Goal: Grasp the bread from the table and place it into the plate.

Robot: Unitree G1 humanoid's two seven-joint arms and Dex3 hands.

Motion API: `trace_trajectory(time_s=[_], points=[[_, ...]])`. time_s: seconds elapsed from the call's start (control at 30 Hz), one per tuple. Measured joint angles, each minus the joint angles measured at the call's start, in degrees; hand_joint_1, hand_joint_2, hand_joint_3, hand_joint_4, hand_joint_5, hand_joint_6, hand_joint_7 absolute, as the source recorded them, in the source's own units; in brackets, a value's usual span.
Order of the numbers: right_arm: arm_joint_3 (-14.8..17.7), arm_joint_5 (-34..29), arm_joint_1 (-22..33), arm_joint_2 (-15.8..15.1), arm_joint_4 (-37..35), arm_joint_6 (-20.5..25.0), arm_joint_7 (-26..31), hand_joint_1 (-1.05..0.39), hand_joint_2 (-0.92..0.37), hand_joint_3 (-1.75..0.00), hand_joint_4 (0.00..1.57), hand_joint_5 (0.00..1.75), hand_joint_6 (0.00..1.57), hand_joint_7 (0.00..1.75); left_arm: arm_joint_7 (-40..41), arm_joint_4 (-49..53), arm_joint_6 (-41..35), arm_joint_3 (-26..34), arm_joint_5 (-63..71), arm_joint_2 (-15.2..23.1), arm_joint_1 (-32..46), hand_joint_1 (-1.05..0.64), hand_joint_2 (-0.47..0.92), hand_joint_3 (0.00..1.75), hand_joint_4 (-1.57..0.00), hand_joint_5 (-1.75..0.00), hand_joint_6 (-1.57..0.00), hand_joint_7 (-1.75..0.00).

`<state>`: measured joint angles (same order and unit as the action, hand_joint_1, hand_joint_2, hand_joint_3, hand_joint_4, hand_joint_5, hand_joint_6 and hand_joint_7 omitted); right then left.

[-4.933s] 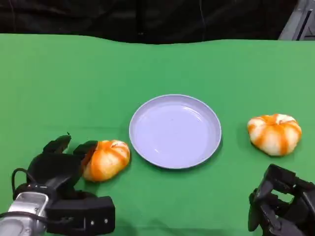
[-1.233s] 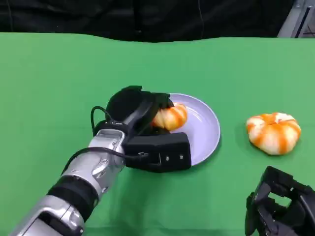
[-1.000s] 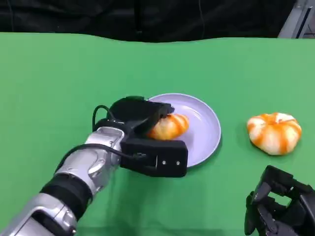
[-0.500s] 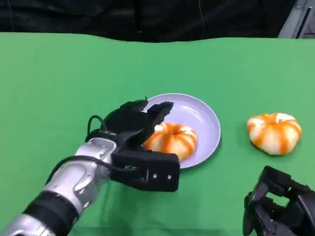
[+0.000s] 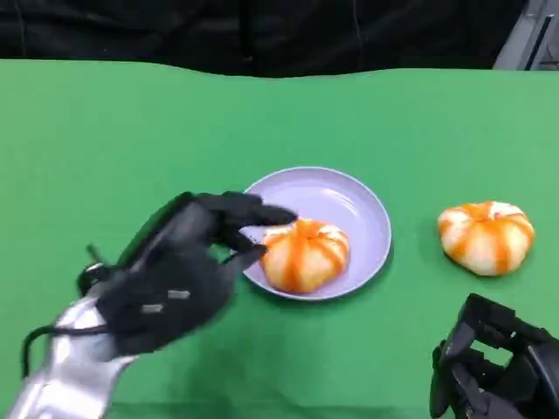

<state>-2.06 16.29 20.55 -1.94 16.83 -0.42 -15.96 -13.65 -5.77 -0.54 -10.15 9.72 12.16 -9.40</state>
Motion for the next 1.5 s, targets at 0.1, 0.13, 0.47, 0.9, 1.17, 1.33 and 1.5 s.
trace_trajectory(time_s=[0.1, 0.13, 0.47, 0.9, 1.17, 1.33, 1.5], points=[[0.3, 0.0, -0.3, -0.1, -0.4, 0.0, -0.2, -0.16, -0.64, -1.07, 0.9, 1.75, 0.78, 1.6, -3.7, -4.3, -2.1, 4.1, -9.4, -0.1, 4.9, -0.07, 0.62, 1.15, -0.79, -1.7, -0.8, -1.43], [0.4, 0.0, -0.4, -0.1, -0.6, 0.0, -0.3, -0.16, -0.64, -1.06, 0.9, 1.75, 0.78, 1.6, -5.1, -6.0, -3.4, 5.3, -12.2, 0.1, 6.4, -0.05, 0.61, 1.17, -0.78, -1.7, -0.78, -1.46], [1.4, 0.2, -2.1, -0.1, -3.0, -0.2, -1.4, -0.17, -0.64, -1.04, 0.89, 1.75, 0.77, 1.59, -15.5, -14.8, -3.2, 12.6, -26.9, 4.0, 22.8, -0.03, 0.56, 1.27, -0.79, -1.74, -0.76, -1.57], [4.6, 1.8, -4.8, -1.1, -8.4, -2.1, -5.1, -0.19, -0.64, -1.0, 0.88, 1.75, 0.77, 1.56, -19.9, -7.2, 3.7, 13.8, -31.4, 0.8, 32.0, 0.01, 0.57, 1.26, -0.82, -1.75, -0.71, -1.73], [5.7, 2.3, -4.7, -1.7, -9.1, -3.0, -6.4, -0.17, -0.65, -1.0, 0.87, 1.75, 0.76, 1.56, -19.1, -4.8, 6.3, 13.9, -28.8, 0.3, 30.4, 0.08, 0.59, 1.3, -0.82, -1.75, -0.71, -1.72], [5.6, 2.2, -4.6, -1.7, -8.9, -3.0, -6.6, -0.17, -0.66, -1.0, 0.86, 1.75, 0.76, 1.57, -17.5, -4.6, 7.3, 14.1, -28.1, -0.4, 30.2, 0.12, 0.61, 1.32, -0.82, -1.75, -0.69, -1.73], [5.3, 2.1, -4.6, -1.7, -8.9, -3.0, -6.6, -0.18, -0.65, -1.01, 0.87, 1.75, 0.77, 1.58, -17.3, -4.5, 7.3, 14.1, -27.7, -0.4, 29.9, 0.14, 0.61, 1.33, -0.82, -1.75, -0.69, -1.75]])
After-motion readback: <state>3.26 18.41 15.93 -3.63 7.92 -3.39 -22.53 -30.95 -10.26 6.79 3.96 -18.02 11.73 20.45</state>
